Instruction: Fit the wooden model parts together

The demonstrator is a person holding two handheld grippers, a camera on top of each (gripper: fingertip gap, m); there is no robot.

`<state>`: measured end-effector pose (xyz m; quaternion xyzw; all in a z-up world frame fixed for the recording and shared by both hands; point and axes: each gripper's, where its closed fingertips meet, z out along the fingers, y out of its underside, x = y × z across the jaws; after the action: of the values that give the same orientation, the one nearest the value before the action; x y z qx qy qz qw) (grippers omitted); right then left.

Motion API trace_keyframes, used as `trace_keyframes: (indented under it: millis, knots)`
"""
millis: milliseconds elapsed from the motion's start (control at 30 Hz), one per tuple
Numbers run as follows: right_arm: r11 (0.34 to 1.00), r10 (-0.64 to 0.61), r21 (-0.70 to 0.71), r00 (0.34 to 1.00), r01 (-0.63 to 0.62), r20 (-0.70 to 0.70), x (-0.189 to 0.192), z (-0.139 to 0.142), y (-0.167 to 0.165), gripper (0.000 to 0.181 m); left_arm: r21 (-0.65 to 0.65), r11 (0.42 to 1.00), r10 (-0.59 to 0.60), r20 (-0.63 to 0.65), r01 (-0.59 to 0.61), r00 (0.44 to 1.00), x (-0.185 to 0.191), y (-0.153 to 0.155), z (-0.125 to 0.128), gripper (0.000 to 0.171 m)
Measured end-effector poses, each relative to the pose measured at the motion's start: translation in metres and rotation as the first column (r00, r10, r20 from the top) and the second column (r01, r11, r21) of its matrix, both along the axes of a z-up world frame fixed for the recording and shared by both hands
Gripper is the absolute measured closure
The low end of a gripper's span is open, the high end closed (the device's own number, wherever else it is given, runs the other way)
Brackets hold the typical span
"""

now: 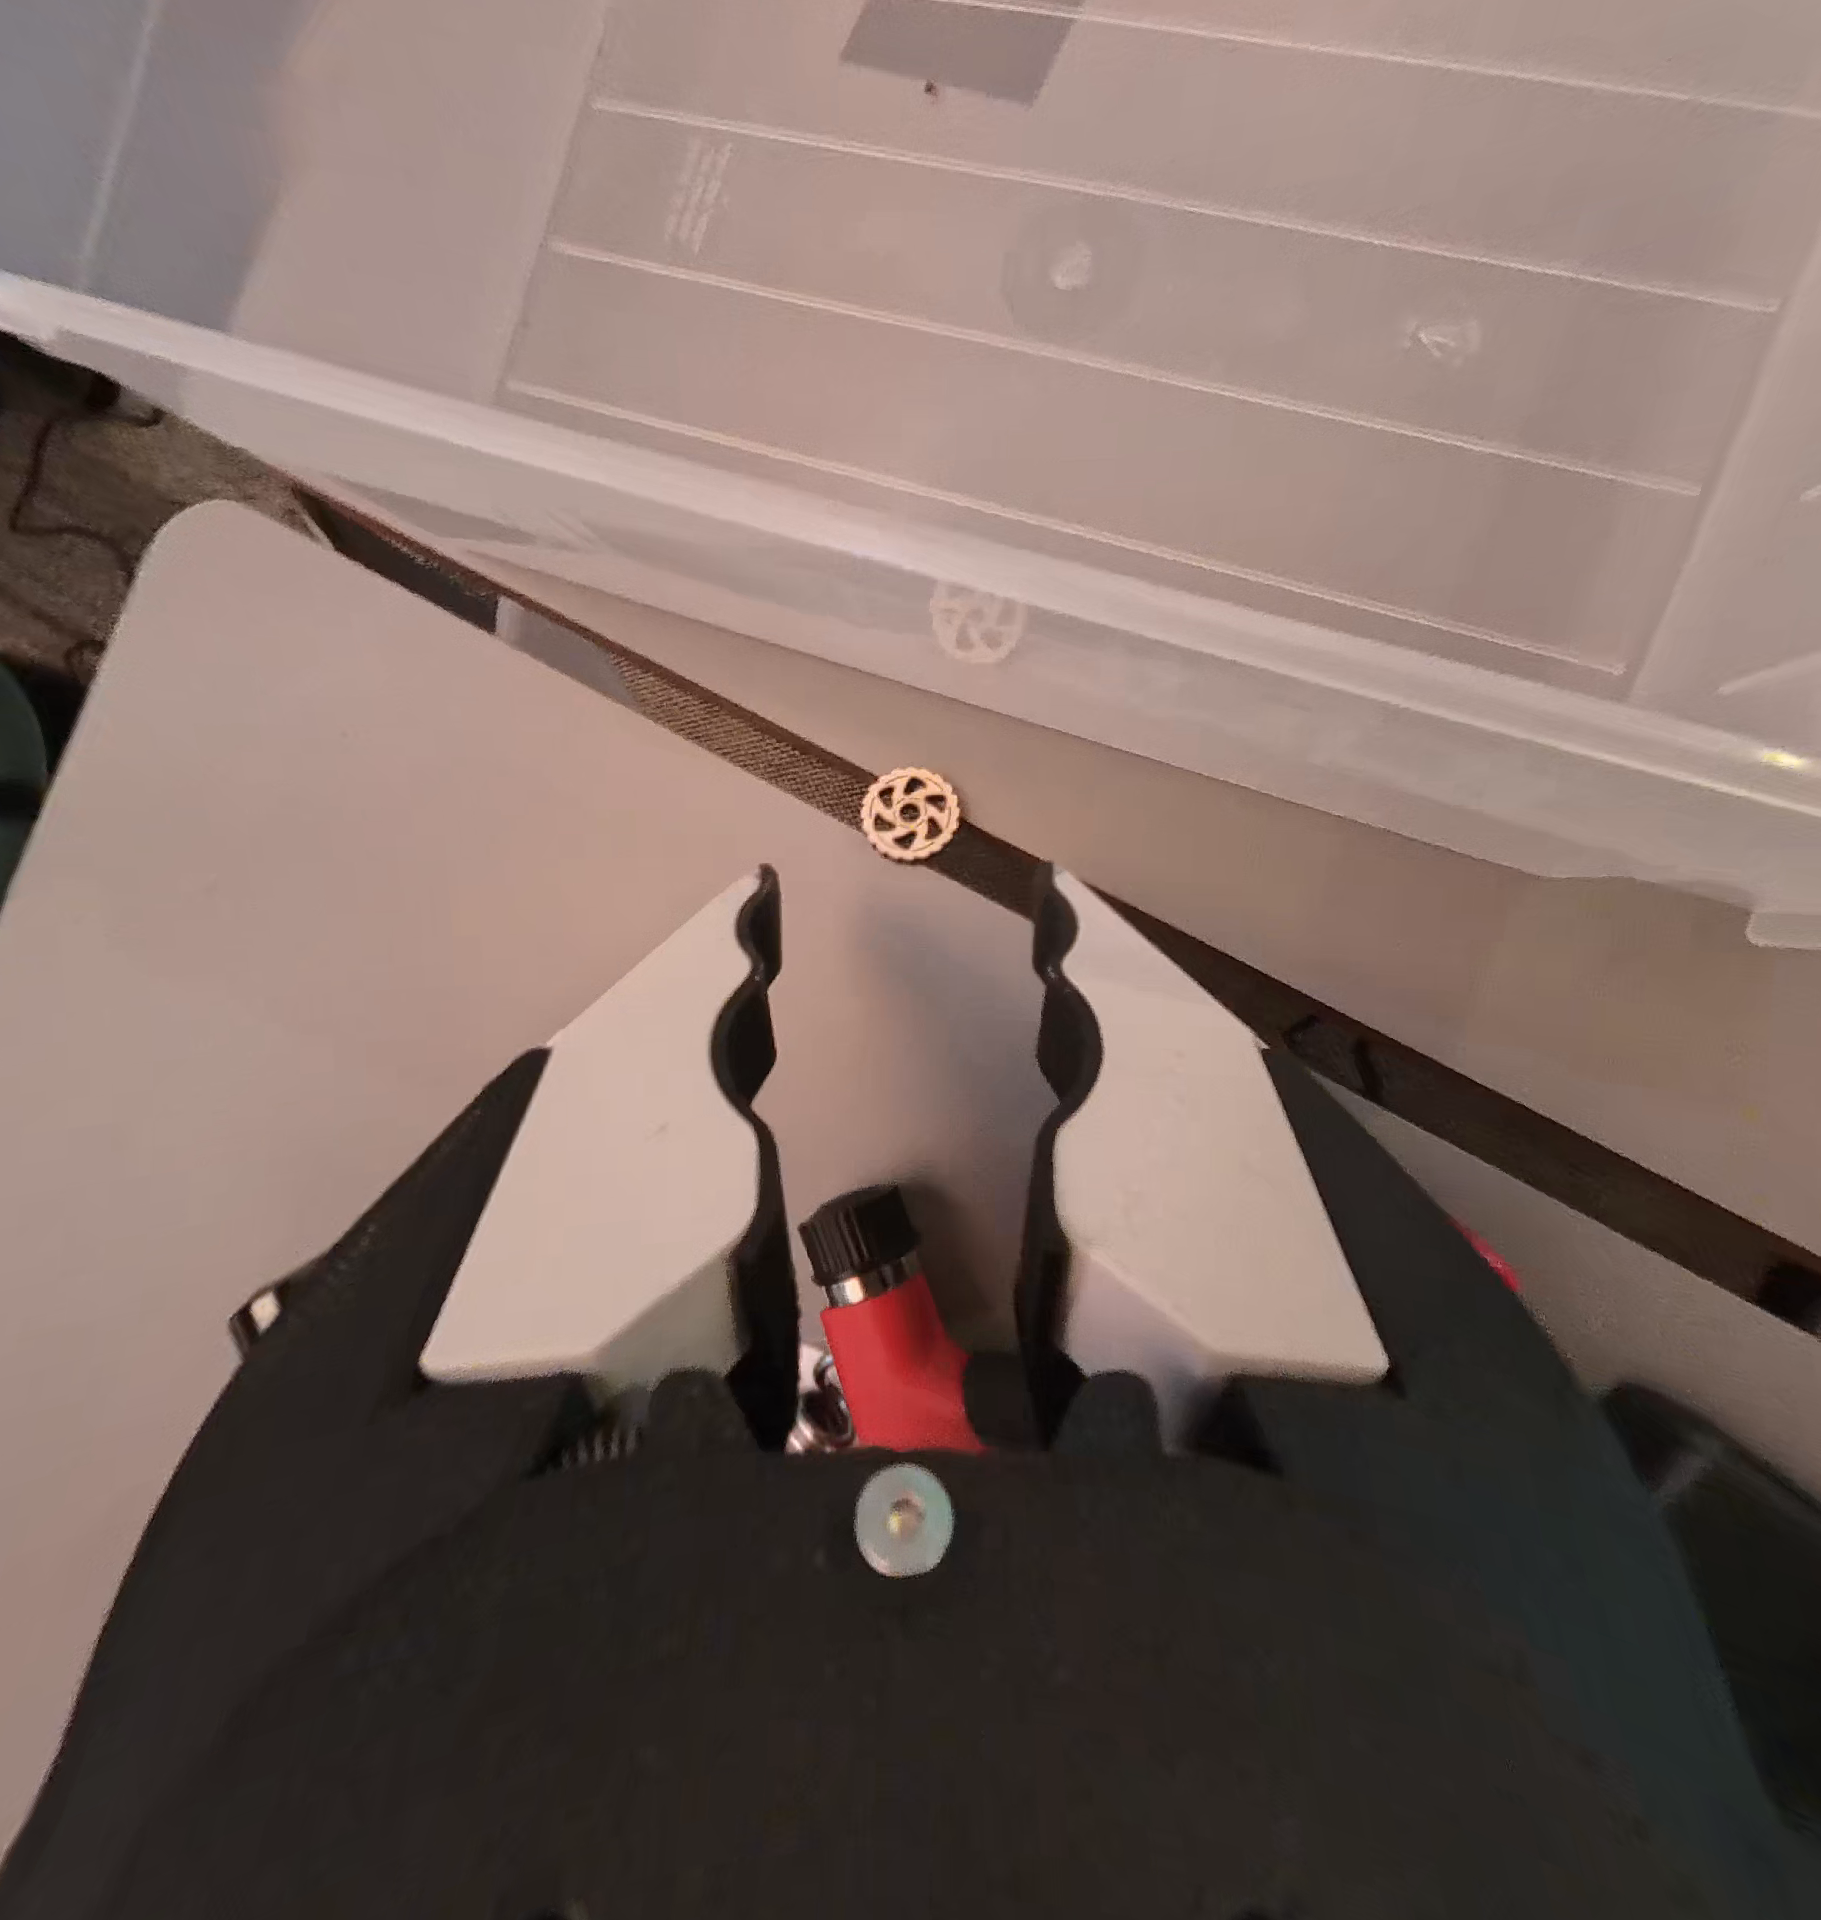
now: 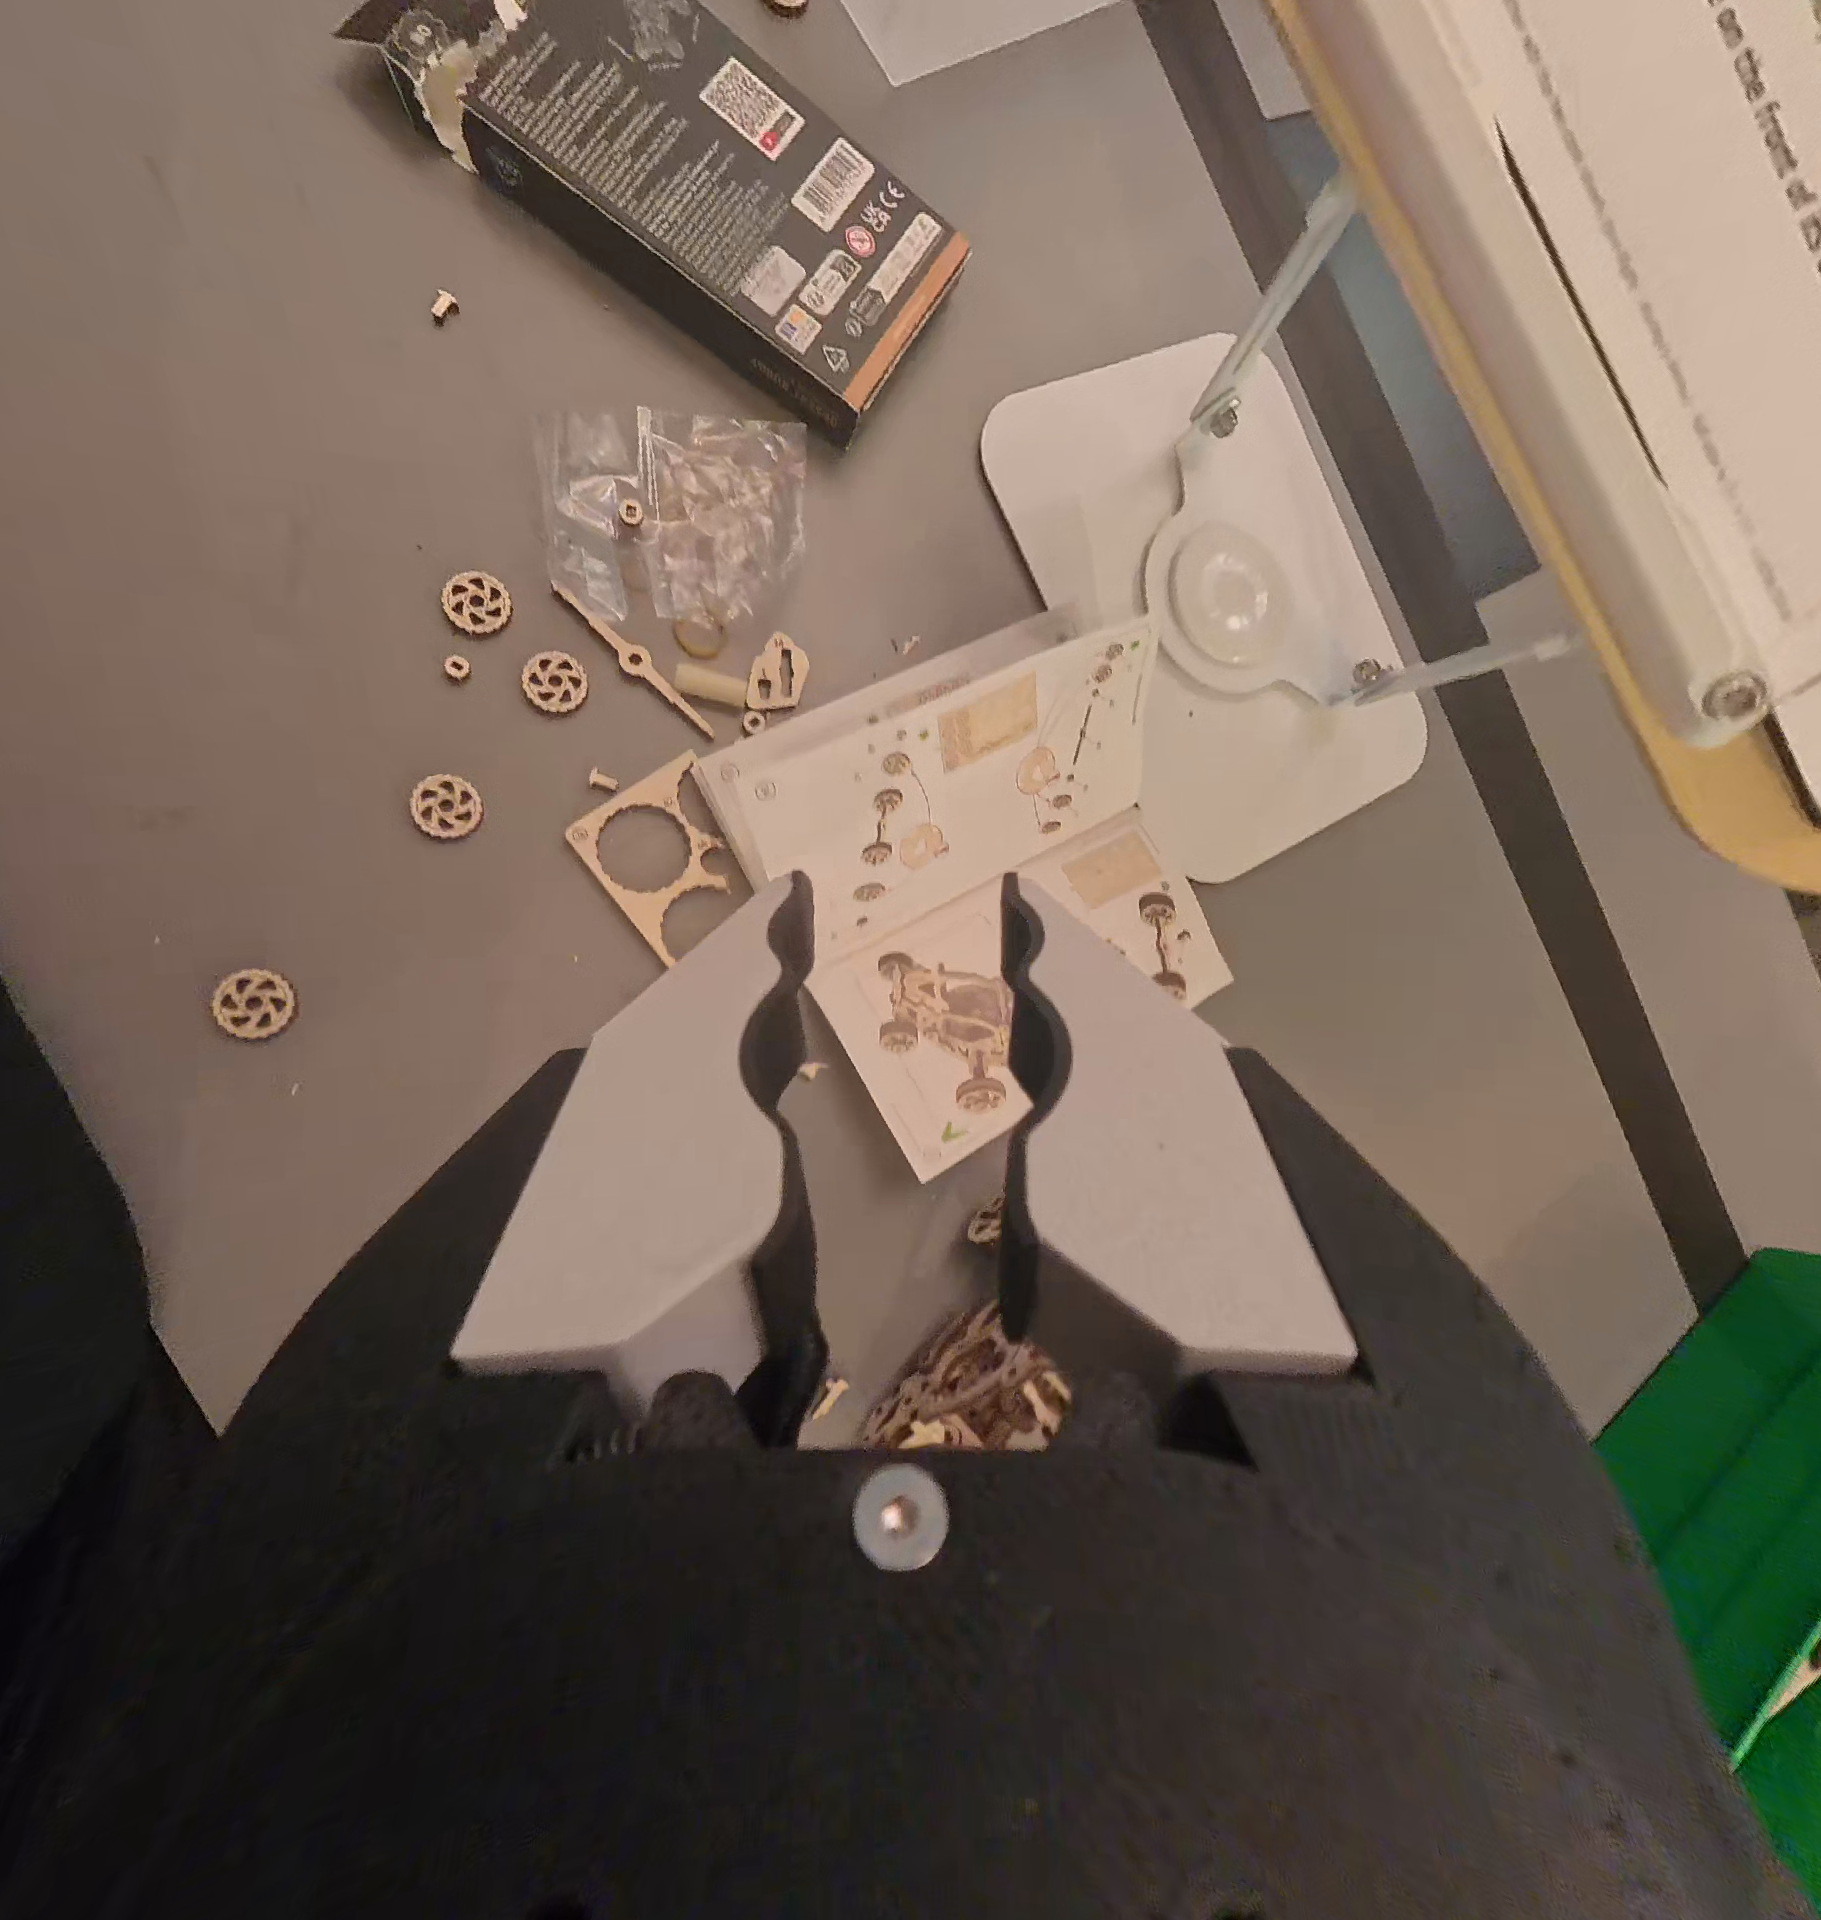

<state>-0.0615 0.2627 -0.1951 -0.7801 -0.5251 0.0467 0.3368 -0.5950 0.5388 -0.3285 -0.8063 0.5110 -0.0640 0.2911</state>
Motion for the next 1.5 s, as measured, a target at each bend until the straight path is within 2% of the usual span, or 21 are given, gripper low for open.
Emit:
trace_keyframes:
  millis: [100,200,267,367,700,967,1033,1133,1267,1333,1400,1500]
  knots:
    - [1.000,0.018,0.002,1.000,-0.018,0.020,-0.018,0.004,0.007,0.148,-0.034,0.999,-0.040,-0.050,0.038,0.998,-0.002,-0.002,-0.012,0.125]
    - [0.999,0.044,0.006,0.998,-0.044,0.045,-0.035,0.006,0.012,0.148,-0.028,0.998,-0.063,-0.027,0.062,0.998,0.004,0.001,-0.015,0.125]
    - [0.998,0.061,0.011,0.996,-0.062,0.064,-0.043,0.005,0.015,0.148,-0.037,0.997,-0.069,-0.080,0.066,0.994,-0.001,0.003,-0.025,0.126]
    - [0.997,0.073,0.004,0.996,-0.074,0.057,-0.050,0.002,0.014,0.148,-0.034,0.996,-0.084,-0.078,0.082,0.993,0.004,0.006,-0.029,0.131]
    - [0.999,0.051,-0.001,0.997,-0.051,0.057,-0.038,-0.003,0.016,0.149,0.023,0.992,-0.121,-0.100,0.124,0.988,0.010,0.016,-0.027,0.153]
    - [0.999,0.051,0.000,0.997,-0.051,0.053,-0.035,-0.007,0.016,0.149,0.054,0.994,-0.092,-0.107,0.099,0.990,0.007,0.018,-0.023,0.153]
    - [0.999,0.049,0.002,0.998,-0.050,0.035,-0.034,-0.006,0.014,0.149,0.086,0.995,-0.037,-0.098,0.045,0.994,0.000,0.022,-0.014,0.154]
    - [0.998,0.055,0.014,0.998,-0.055,0.013,-0.032,-0.002,0.008,0.149,0.128,0.989,0.101,-0.188,-0.077,0.977,-0.029,0.023,0.008,0.153]
    - [0.996,0.073,0.051,0.996,-0.071,-0.042,-0.030,0.011,-0.003,0.149,0.220,0.948,0.263,-0.142,-0.228,0.954,-0.052,-0.002,0.073,0.153]
    - [0.995,0.082,0.066,0.994,-0.077,-0.074,-0.027,0.015,-0.010,0.149,0.287,0.926,0.272,-0.054,-0.246,0.961,-0.037,-0.032,0.118,0.153]
    - [0.993,0.094,0.080,0.990,-0.086,-0.105,-0.024,0.017,-0.018,0.149,0.352,0.910,0.235,-0.008,-0.217,0.972,-0.006,-0.070,0.155,0.153]
    - [0.988,0.133,0.099,0.985,-0.122,-0.113,-0.022,0.014,-0.031,0.148,0.377,0.914,0.124,0.087,-0.148,0.988,0.072,-0.132,0.186,0.154]
